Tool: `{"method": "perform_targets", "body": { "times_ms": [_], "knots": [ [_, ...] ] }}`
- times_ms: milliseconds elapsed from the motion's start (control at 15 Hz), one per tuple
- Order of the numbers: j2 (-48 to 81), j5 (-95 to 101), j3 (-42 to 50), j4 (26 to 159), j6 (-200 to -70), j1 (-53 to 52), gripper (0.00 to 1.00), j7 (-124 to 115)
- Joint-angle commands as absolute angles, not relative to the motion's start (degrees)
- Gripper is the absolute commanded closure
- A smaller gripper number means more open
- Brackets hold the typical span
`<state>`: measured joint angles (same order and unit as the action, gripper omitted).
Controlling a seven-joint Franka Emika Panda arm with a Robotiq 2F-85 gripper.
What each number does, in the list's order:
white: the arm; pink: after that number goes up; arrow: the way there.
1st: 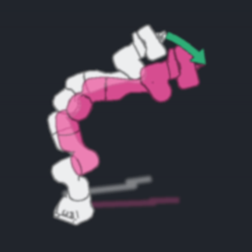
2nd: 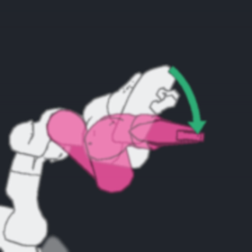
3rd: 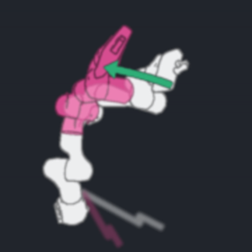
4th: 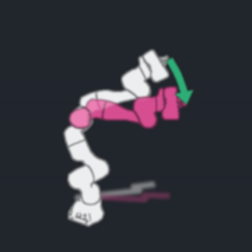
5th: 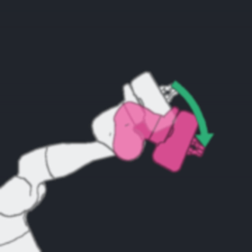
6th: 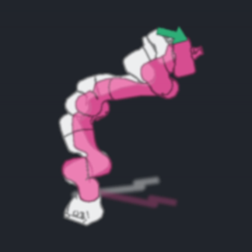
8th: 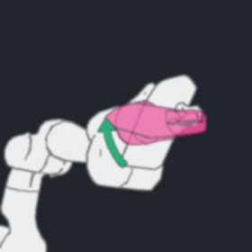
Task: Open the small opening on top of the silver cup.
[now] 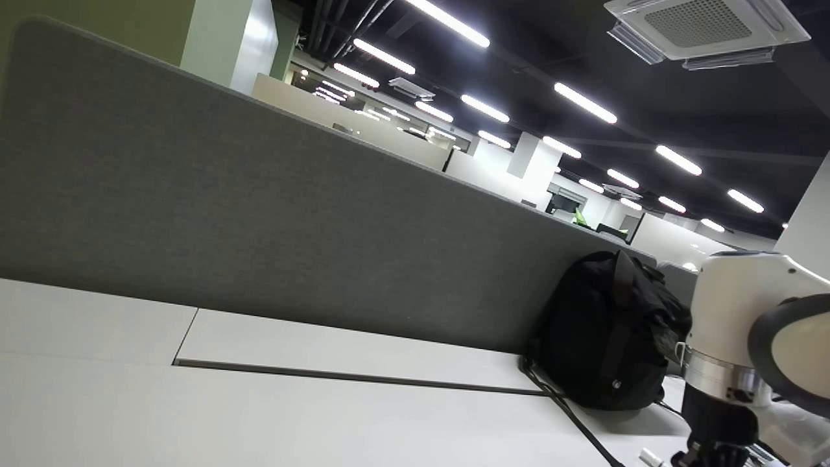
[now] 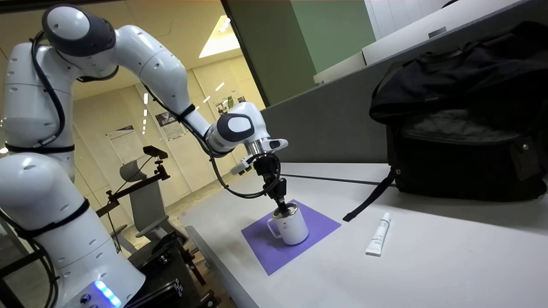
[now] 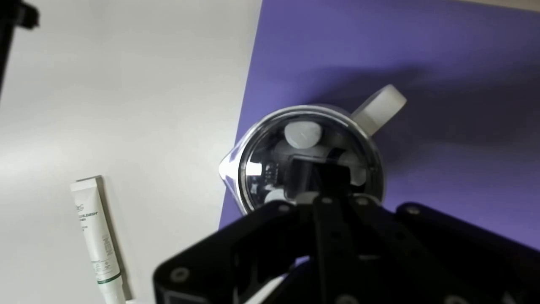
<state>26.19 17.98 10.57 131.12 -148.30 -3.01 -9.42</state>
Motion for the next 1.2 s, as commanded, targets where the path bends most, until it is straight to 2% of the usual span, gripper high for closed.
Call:
{"method": "perform_targets", "body": {
  "times_ms": [0, 1133],
  "knots": [
    [27.56, 19.39, 12.16, 130.31, -147.79, -3.61, 1.0, -11.55],
    [30.0, 14.95, 10.17, 128.88, -149.17, -0.12, 1.0, -7.3]
  ]
}}
